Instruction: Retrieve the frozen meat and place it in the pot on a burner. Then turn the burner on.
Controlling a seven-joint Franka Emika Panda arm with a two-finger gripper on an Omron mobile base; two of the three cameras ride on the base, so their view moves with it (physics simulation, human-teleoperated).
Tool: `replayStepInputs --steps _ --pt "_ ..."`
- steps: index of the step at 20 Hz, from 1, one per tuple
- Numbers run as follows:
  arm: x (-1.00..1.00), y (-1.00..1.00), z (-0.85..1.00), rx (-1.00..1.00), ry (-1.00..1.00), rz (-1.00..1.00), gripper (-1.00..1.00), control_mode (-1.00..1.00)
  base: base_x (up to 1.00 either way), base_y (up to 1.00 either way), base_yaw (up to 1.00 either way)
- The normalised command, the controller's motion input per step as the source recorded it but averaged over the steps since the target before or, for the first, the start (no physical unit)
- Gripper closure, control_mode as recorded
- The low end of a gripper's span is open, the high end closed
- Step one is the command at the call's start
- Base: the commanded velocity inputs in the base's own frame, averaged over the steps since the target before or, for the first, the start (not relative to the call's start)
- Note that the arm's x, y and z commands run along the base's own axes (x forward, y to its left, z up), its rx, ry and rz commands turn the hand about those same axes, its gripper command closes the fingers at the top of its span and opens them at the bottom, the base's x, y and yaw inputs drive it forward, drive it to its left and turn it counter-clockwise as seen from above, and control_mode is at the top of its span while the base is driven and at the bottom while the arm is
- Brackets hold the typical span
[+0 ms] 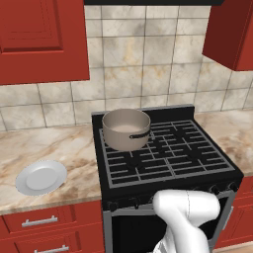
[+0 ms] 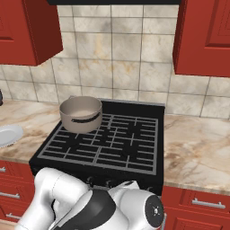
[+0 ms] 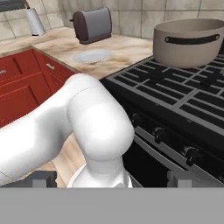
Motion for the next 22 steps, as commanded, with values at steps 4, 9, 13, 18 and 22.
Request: replayStepInputs --steps 4,9,13,18,22 --pt "0.00 0.00 -0.37 0.00 0.00 0.03 -1.00 -1.00 0.00 0.00 0.00" --pt "0.02 0.00 -0.26 0.00 0.00 0.01 -1.00 -1.00 0.00 0.00 0.00" --pt "0.08 -0.01 0.10 0.00 0.03 0.00 -1.00 -1.00 0.00 0.00 0.00" --pt "0.25 0.00 0.36 0.00 0.11 0.00 -1.00 -1.00 0.00 0.00 0.00" --pt "0.47 -0.02 0.23 0.00 0.21 0.00 -1.00 -1.00 0.00 0.00 0.00"
